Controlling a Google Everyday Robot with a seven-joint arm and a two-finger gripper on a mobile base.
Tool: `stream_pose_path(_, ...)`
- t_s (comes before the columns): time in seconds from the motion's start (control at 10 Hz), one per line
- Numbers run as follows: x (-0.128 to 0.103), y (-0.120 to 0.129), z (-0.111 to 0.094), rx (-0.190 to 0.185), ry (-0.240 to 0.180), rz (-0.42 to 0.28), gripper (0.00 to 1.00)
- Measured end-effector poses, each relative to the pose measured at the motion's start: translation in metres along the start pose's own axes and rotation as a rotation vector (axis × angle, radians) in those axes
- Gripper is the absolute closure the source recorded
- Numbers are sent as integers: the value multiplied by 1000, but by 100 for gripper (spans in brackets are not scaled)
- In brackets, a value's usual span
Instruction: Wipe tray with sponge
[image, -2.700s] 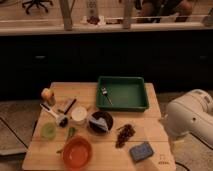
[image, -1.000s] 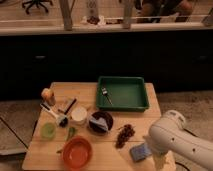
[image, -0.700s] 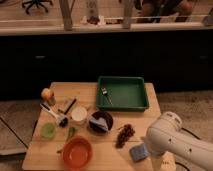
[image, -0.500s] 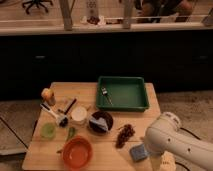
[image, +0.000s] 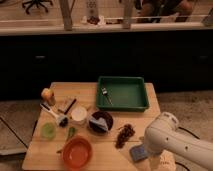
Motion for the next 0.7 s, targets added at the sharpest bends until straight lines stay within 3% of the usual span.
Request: stream_pose_path(0.7, 4, 0, 20, -10, -7, 12, 20)
